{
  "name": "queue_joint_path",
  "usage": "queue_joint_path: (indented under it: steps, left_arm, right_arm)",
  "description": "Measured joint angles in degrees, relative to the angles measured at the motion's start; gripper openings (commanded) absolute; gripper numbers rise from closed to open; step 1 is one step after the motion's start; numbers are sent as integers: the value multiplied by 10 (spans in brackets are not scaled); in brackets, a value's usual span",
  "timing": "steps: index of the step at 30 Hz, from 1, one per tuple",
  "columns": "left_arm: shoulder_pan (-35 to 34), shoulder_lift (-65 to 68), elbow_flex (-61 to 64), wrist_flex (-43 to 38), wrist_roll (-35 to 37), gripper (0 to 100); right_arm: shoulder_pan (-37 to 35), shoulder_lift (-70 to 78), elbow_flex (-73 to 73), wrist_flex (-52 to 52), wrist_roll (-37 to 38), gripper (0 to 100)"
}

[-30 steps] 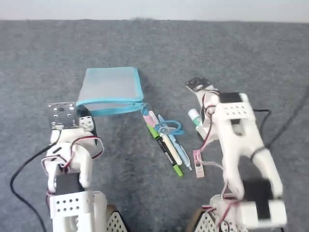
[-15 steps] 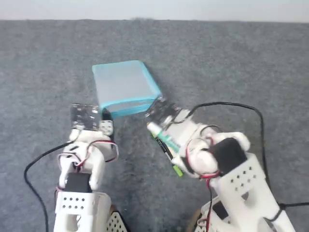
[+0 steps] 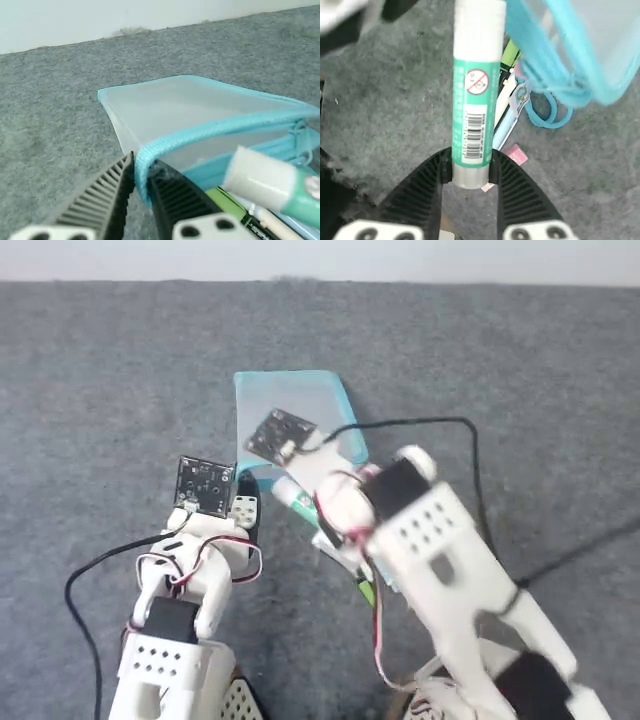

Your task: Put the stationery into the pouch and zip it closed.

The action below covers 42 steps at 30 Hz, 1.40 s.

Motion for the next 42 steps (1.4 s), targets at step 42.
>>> queue_joint_path:
  steps: [42]
  left_arm:
    - [7,0,0,0,4,12]
  right_arm:
    - [39,366,-491,52,-106,191]
